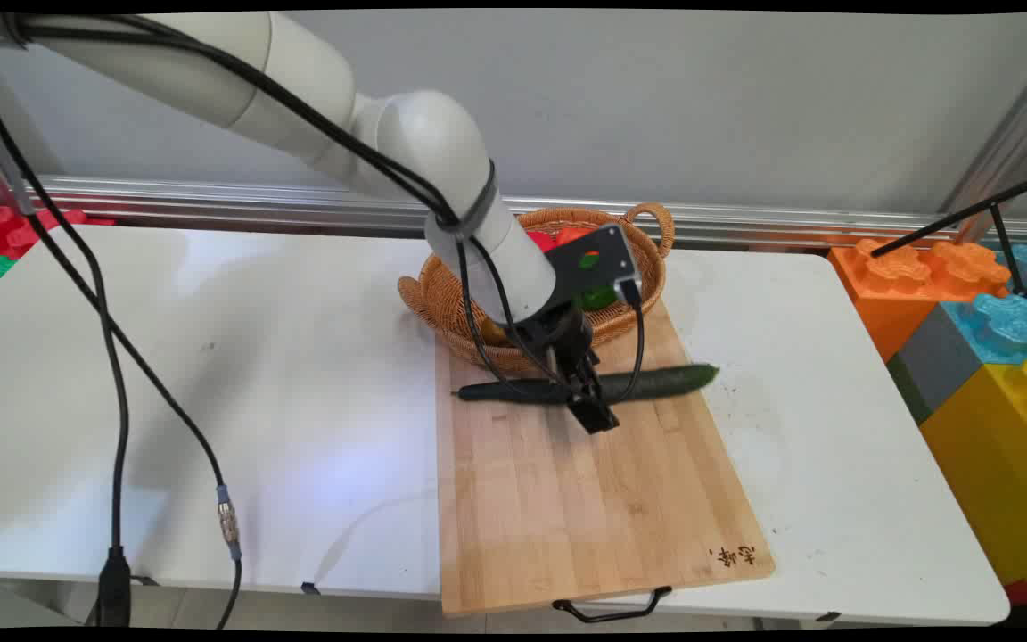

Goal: Pick up the potato from the vegetable basket

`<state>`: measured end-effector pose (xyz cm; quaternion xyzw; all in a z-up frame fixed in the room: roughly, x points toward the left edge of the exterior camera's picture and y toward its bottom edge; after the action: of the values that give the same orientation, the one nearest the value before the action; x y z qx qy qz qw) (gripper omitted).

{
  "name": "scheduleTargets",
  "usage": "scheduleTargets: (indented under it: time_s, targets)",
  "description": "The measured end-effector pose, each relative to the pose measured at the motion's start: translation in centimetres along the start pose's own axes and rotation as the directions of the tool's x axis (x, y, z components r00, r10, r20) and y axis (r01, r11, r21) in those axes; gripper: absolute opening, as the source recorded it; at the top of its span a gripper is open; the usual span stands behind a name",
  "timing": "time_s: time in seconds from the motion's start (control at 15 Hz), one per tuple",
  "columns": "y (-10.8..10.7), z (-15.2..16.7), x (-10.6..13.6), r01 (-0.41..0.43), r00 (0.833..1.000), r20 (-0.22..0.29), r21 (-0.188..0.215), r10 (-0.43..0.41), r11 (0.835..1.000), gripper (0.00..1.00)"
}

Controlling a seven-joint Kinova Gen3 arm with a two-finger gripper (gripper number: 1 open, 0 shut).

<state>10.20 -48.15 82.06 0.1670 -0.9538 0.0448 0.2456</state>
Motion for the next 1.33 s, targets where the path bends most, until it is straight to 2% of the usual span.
scheduleTargets:
  time_s: [0.13,0.4,0.53,0.8,1.07,1.33]
  targets:
    - [-0.5,-1.3,0.8,0.001,1.0,-0.014,0.008,-0.001,1.0,1.0]
    - [-2.8,-4.6,2.4,0.028,0.999,-0.023,0.063,-0.027,0.998,1.0]
    - [-4.1,-5.7,2.3,0.053,0.999,-0.012,0.085,-0.053,0.995,1.0]
    - [-8.5,-7.5,0.8,0.124,0.992,0.003,0.134,-0.126,0.983,1.0]
    - [-11.8,-7.5,-2.0,0.153,0.986,0.052,0.132,-0.161,0.979,1.0]
    - [-14.3,-6.4,-4.6,0.126,0.987,0.092,0.068,-0.132,0.99,1.0]
